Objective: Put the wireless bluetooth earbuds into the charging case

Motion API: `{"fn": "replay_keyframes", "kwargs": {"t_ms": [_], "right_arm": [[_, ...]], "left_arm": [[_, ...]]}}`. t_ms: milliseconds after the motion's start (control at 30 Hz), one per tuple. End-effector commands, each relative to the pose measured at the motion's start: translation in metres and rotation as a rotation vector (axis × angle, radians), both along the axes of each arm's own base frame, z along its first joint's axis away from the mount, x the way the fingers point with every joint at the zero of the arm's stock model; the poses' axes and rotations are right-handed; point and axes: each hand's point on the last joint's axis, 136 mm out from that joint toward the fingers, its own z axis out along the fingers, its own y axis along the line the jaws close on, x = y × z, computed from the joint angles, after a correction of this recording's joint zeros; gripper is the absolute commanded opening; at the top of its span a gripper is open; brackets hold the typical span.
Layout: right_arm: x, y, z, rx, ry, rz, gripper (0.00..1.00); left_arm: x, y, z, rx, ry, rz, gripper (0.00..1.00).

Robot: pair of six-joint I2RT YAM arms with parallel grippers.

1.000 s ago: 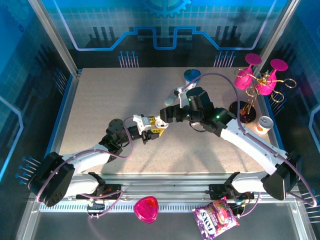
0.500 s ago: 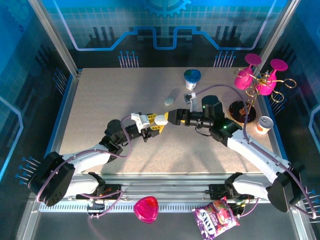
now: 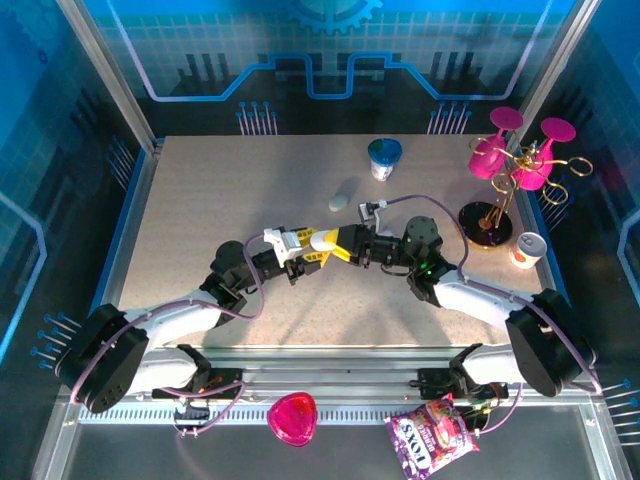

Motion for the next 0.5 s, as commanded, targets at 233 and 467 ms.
{"fn": "replay_keyframes", "kwargs": {"t_ms": [233, 467], "right_arm": [[0.002, -0.001, 0.006, 0.053, 0.009, -0.005, 0.23], [0.024, -0.026, -0.015, -0.003, -0.002, -0.109, 0.23]], "left_arm": [[-0.007, -0.001, 0.018, -0.012, -0.089, 0.003, 0.46], [-0.009, 0.006, -0.011, 0.039, -0.009, 0.035, 0.82]]}}
